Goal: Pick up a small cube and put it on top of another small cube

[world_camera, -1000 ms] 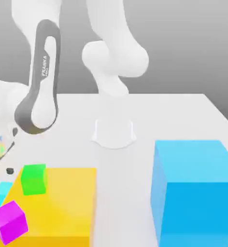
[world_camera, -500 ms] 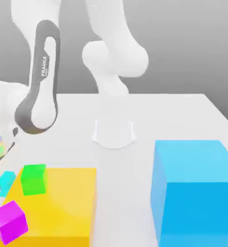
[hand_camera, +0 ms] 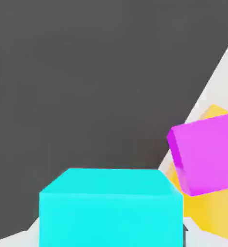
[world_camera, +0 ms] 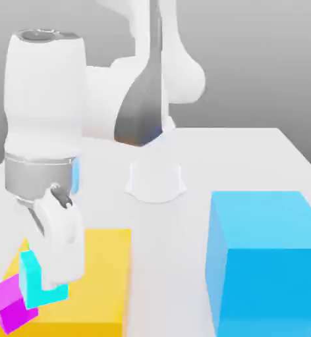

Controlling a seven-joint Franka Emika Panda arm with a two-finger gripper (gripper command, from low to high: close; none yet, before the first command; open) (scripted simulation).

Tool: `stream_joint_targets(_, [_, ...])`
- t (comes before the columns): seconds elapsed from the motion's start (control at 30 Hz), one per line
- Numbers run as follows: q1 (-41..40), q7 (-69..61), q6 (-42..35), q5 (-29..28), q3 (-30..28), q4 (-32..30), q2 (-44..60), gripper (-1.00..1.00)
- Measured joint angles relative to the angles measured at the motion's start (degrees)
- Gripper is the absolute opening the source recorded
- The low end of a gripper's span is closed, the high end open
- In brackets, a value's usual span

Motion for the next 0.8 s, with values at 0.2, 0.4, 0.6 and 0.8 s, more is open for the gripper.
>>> stream_joint_targets(0.2, [13.1,0.4,-0.8,-6.3,7.0,1.1,-1.9,-1.00])
stream_joint_targets(0.4, [24.3,3.5,-0.5,-8.4,12.5,-0.8,-2.9,-1.00])
stream_joint_targets(0.6, [32.3,12.4,0.3,-1.7,16.8,-8.0,-4.0,-1.00])
stream_joint_targets(0.8, [35.0,22.1,-0.5,7.7,17.2,-15.3,-5.8,-1.00])
